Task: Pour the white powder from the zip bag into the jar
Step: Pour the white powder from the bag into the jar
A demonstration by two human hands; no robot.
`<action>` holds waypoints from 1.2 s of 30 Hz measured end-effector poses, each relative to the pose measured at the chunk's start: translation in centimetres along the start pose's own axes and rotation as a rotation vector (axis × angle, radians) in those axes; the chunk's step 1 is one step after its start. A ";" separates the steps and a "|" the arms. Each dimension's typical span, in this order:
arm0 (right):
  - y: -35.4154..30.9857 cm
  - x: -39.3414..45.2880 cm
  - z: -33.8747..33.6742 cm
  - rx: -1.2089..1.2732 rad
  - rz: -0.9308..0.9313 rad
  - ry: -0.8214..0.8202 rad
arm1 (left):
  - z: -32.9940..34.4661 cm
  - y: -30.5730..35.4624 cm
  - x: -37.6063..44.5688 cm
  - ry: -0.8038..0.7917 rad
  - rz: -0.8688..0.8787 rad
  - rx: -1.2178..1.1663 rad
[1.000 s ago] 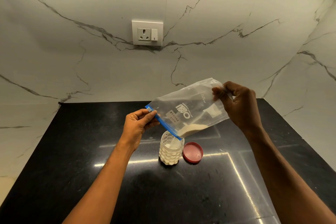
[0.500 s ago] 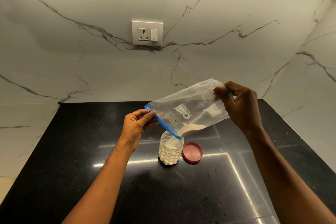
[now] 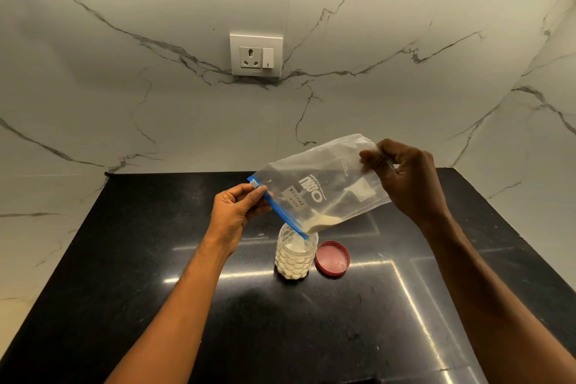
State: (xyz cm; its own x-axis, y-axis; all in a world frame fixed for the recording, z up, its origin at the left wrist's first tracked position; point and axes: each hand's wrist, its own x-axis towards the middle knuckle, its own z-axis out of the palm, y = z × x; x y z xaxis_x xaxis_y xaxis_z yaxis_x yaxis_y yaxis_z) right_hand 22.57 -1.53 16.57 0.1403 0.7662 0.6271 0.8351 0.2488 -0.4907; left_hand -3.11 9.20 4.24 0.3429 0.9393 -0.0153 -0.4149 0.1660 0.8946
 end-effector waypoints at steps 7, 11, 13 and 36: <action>-0.1 0.0 -0.2 0.000 0.003 -0.005 | 0.0 0.1 0.0 -0.004 0.005 -0.001; 0.0 0.1 -0.4 -0.007 -0.001 -0.008 | 0.0 0.0 0.0 -0.008 0.006 0.006; -0.2 0.2 -0.4 0.001 -0.011 -0.002 | -0.1 0.0 0.1 -0.012 0.005 0.001; -0.7 1.6 -0.7 -0.032 -0.060 -0.045 | -0.4 -0.2 0.1 0.009 0.007 -0.009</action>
State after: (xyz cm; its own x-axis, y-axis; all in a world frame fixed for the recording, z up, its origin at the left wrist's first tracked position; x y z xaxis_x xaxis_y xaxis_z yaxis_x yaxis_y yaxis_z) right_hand 22.58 -0.88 18.35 0.0660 0.7765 0.6267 0.8580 0.2765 -0.4330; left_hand -3.35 9.38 3.83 0.3321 0.9432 -0.0131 -0.4247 0.1619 0.8908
